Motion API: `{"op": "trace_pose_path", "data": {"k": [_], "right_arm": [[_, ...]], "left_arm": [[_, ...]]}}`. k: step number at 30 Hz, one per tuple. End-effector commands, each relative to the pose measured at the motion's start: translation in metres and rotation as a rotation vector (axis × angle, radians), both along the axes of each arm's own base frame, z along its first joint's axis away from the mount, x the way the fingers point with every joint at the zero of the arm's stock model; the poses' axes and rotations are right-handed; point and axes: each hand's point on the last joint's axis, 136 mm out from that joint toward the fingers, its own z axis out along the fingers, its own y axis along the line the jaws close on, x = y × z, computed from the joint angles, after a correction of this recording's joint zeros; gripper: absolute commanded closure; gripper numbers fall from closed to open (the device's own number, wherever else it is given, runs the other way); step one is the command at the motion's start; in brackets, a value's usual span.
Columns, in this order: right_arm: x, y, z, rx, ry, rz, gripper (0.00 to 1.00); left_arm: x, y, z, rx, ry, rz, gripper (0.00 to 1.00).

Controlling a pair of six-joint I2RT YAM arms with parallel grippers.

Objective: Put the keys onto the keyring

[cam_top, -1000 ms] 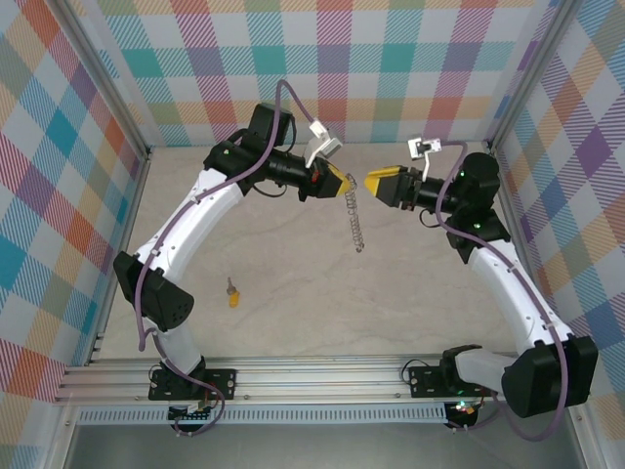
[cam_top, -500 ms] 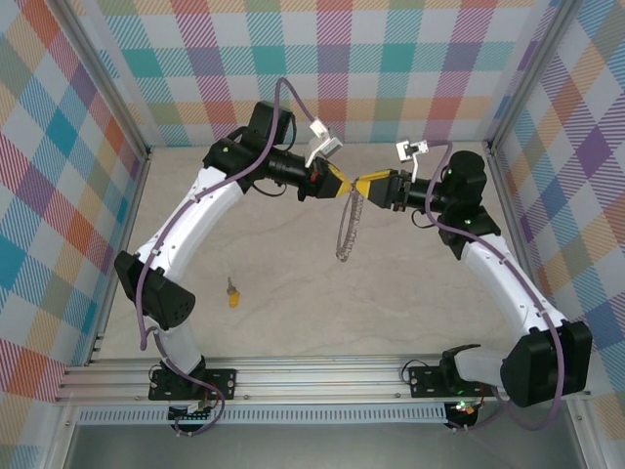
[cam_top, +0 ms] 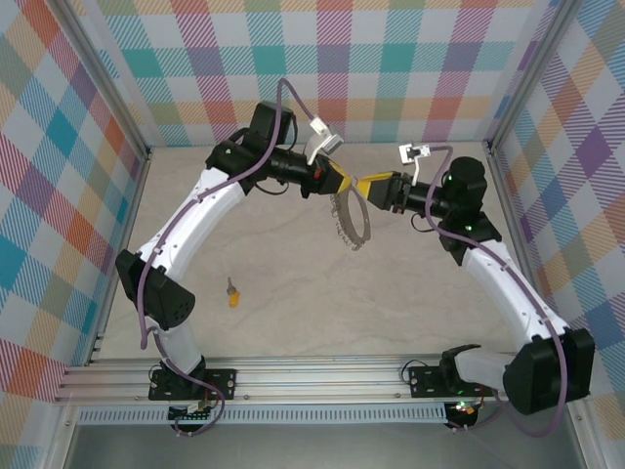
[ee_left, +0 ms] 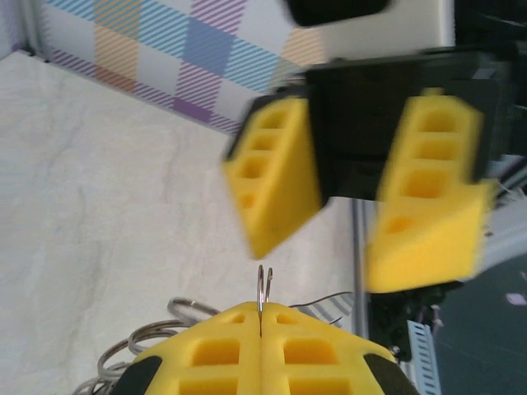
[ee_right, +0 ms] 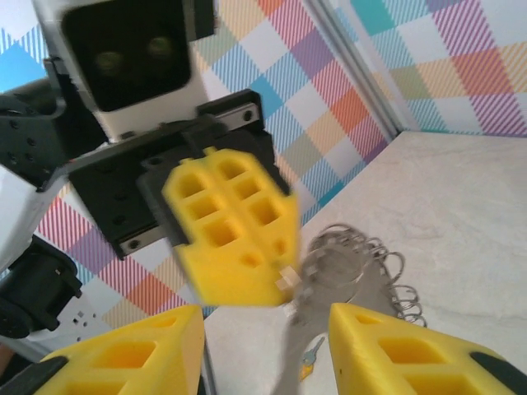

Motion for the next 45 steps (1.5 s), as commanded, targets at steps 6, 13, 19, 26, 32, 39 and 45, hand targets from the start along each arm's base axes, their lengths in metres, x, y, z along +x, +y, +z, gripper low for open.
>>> {"op": "trace_pose_path", "data": {"k": [6,13,19,26,32,39,45], "right_arm": [[-0.037,-0.005,-0.028,0.008,0.081,-0.064,0.54],[-0.066,0.045,-0.098,-0.09,0.216,0.015,0.54],[-0.082,0.102,-0.153,-0.287,0.247,0.063,0.54],[-0.082,0.162,-0.204,-0.522,0.207,0.109,0.59],[-0.077,0.21,-0.241,-0.664,0.146,0.171,0.61],[-0.077,0.251,-0.278,-0.764,0.09,0.253,0.61],[-0.078,0.275,-0.3,-0.808,0.054,0.29,0.59]], "left_arm": [[0.065,0.038,0.018,-0.101,-0.054,0.309,1.0],[0.104,0.078,0.029,-0.172,-0.084,0.493,1.0],[0.133,0.116,0.038,-0.226,-0.092,0.627,1.0],[0.153,0.154,0.06,-0.289,-0.116,0.737,1.0],[0.159,0.171,0.076,-0.314,-0.136,0.8,1.0],[0.17,0.196,0.075,-0.328,-0.106,0.881,1.0],[0.174,0.207,0.079,-0.361,-0.093,0.893,1.0]]}}
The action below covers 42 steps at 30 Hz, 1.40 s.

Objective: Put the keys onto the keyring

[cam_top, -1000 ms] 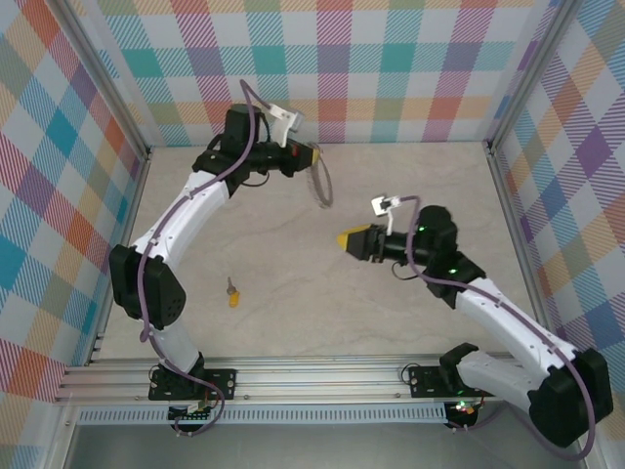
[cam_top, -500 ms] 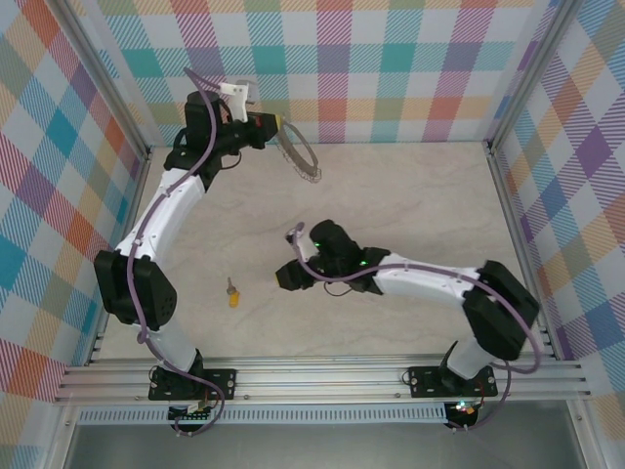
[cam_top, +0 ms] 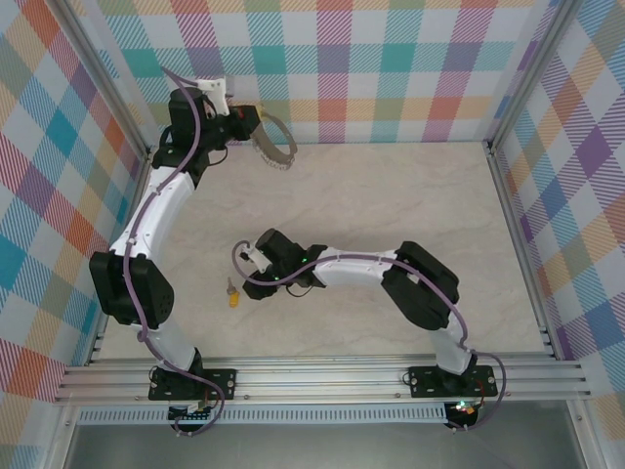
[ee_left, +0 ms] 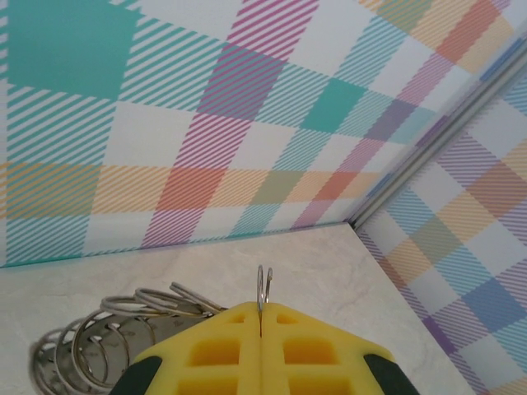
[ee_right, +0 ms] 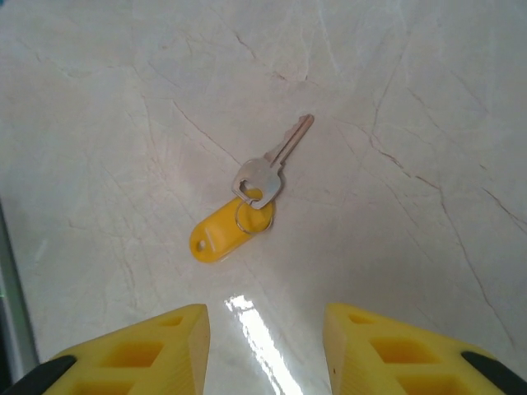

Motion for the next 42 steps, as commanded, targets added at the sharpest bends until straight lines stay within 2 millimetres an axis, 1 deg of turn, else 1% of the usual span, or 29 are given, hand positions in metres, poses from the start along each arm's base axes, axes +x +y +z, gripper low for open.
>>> {"op": "trace_pose_path", "data": {"k": [1,5,11,16,24,32,38,42], "right_arm": [[-0.001,0.014,-0.004,-0.022,-0.042,0.055,0.59],[-0.005,0.026,-0.016,-0.043,-0.029,0.092,0.58],[-0.013,0.041,-0.029,-0.07,-0.033,0.139,0.58],[-0.015,0.045,-0.036,-0.09,-0.033,0.157,0.58],[-0.014,0.05,-0.046,-0.117,-0.036,0.166,0.59],[-0.012,0.052,-0.052,-0.132,-0.035,0.169,0.7],[-0.011,0.054,-0.048,-0.125,-0.041,0.168,0.85],[-0.011,0.054,-0.042,-0.116,-0.049,0.168,0.94]], "left_arm": [[-0.009,0.009,0.056,-0.054,-0.134,0.009,1.0],[-0.01,0.011,0.063,-0.058,-0.149,0.009,1.0],[-0.007,0.015,0.068,-0.066,-0.15,0.006,1.0],[-0.007,0.019,0.069,-0.071,-0.153,0.002,1.0],[-0.005,0.024,0.065,-0.081,-0.146,0.004,1.0],[-0.004,0.028,0.062,-0.09,-0.14,0.006,1.0],[-0.004,0.027,0.06,-0.092,-0.135,-0.001,1.0],[-0.004,0.027,0.059,-0.093,-0.133,-0.008,1.0]]}}
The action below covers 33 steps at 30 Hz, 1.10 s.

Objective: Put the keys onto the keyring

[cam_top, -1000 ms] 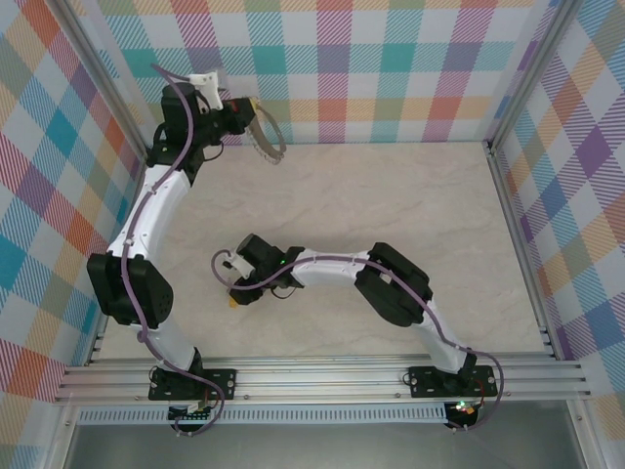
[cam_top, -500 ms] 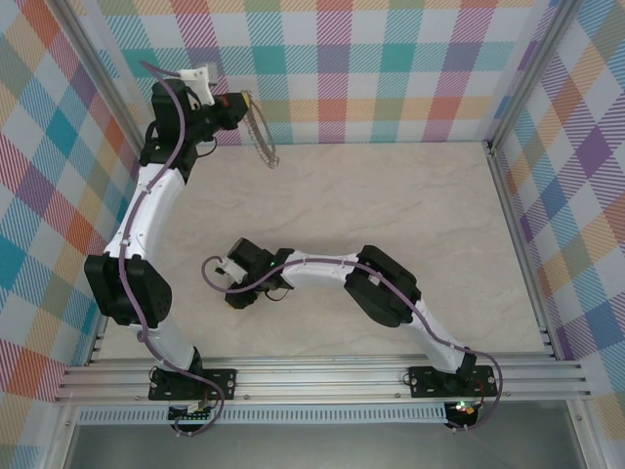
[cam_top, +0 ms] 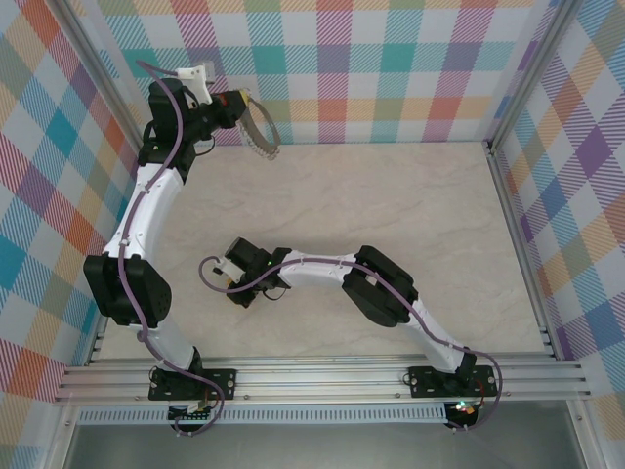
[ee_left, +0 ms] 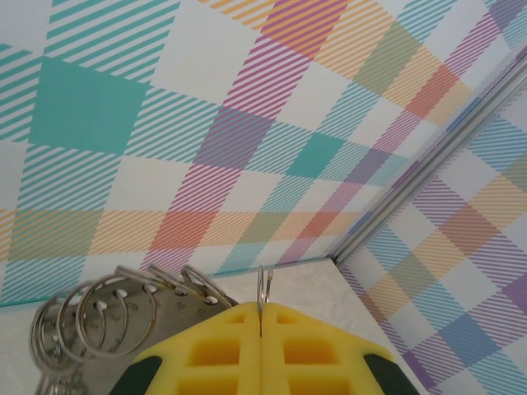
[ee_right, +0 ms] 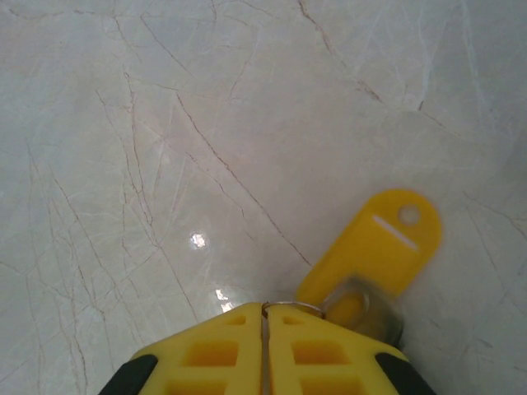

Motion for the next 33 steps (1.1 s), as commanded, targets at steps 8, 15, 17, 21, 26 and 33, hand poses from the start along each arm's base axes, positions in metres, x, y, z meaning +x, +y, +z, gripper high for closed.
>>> {"op": "trace_pose_path", "data": {"k": [8,15,17,21,26,33], "right_arm": [[-0.001,-0.015,0.019,-0.005,-0.045,0.002,1.0],[0.0,-0.061,0.044,0.03,-0.049,-0.058,1.0],[-0.002,-0.08,0.047,0.034,-0.042,-0.077,1.0],[-0.005,-0.114,0.042,0.013,-0.03,-0.126,1.0],[-0.007,-0.117,0.044,0.026,0.01,-0.141,0.8],[0.001,-0.072,0.063,0.056,0.088,-0.22,0.64]], "left_arm": [[-0.009,0.003,0.023,-0.022,-0.066,-0.023,1.0],[-0.016,-0.002,0.025,-0.03,-0.064,-0.06,1.0],[-0.018,-0.002,0.027,-0.038,-0.066,-0.066,1.0],[-0.02,-0.006,0.027,-0.058,-0.064,-0.084,1.0],[-0.021,-0.01,0.024,-0.062,-0.061,-0.087,1.0],[-0.017,-0.005,0.016,-0.039,-0.045,-0.049,1.0]]}}
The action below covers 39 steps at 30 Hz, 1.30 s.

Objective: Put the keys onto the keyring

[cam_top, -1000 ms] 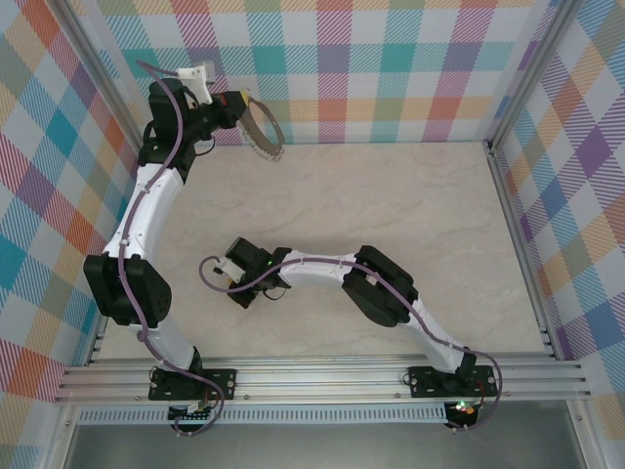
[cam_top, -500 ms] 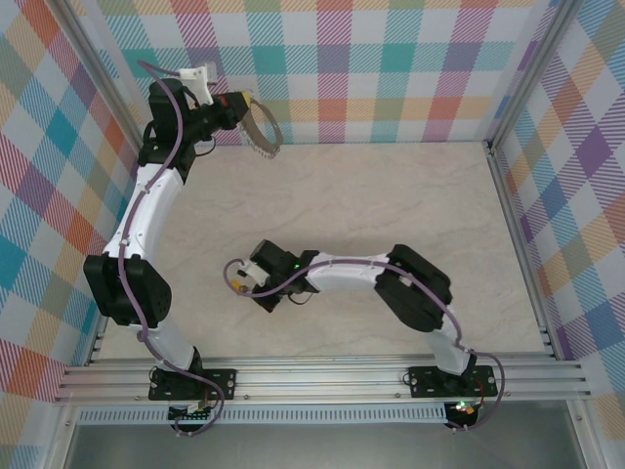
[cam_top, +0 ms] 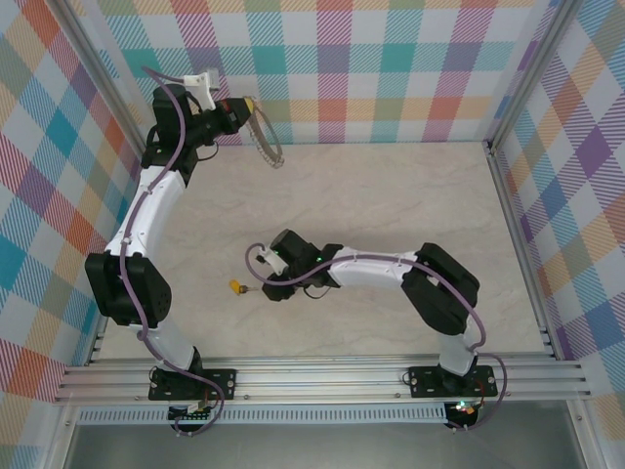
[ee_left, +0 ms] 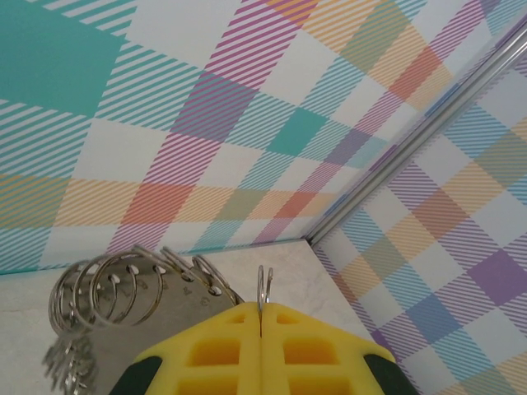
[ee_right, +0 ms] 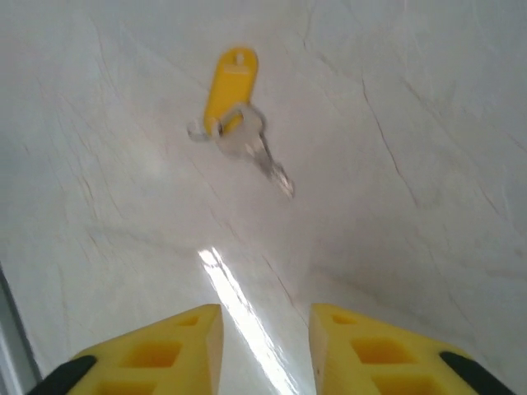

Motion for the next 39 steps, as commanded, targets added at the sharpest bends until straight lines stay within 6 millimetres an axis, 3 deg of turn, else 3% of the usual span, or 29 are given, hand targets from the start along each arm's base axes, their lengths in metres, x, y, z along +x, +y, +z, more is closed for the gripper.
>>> {"op": "trace_pose_path", "data": {"k": [1,8,19,39], "right_arm": [[-0.002,0.028,0.014,0.022,0.053,-0.055,0.64],[0.009,0.045,0.006,-0.095,0.173,-0.311,0.66],[0.005,0.051,-0.016,-0.169,0.228,-0.454,0.64],[0.006,0.074,-0.04,-0.249,0.255,-0.472,0.6]], "left_arm": [[-0.012,0.006,0.032,0.008,-0.097,0.024,1.0],[-0.002,0.018,0.03,0.022,-0.086,0.095,1.0],[0.008,0.032,0.05,-0.002,-0.105,0.141,1.0],[0.012,0.047,0.06,-0.052,-0.13,0.153,1.0]]}}
